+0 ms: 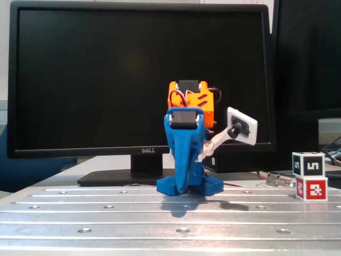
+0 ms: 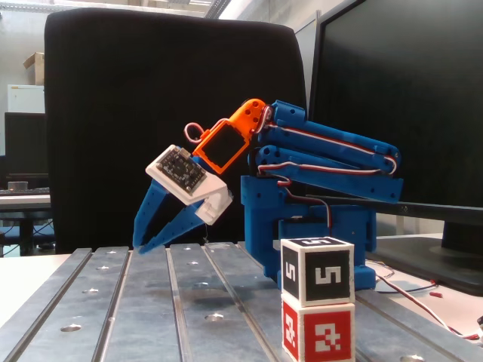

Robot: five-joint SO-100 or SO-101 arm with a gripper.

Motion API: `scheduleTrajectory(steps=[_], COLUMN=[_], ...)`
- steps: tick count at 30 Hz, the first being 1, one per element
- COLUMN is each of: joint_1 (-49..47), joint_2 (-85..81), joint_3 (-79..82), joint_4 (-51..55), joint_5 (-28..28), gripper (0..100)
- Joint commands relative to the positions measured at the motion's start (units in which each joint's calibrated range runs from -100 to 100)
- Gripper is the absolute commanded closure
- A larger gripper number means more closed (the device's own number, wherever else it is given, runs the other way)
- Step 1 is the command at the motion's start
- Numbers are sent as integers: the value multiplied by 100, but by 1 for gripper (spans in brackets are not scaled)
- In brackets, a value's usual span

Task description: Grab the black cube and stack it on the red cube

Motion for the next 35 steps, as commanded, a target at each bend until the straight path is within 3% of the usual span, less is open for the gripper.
scheduleTrajectory(steps=[1, 14, 35], joint_1=[4, 34, -3], joint_2=[-51, -26, -26], joint_3=[136, 154, 154], joint_4=[89, 1063, 1115], joint_5=[28, 44, 44], gripper=[99, 99, 99])
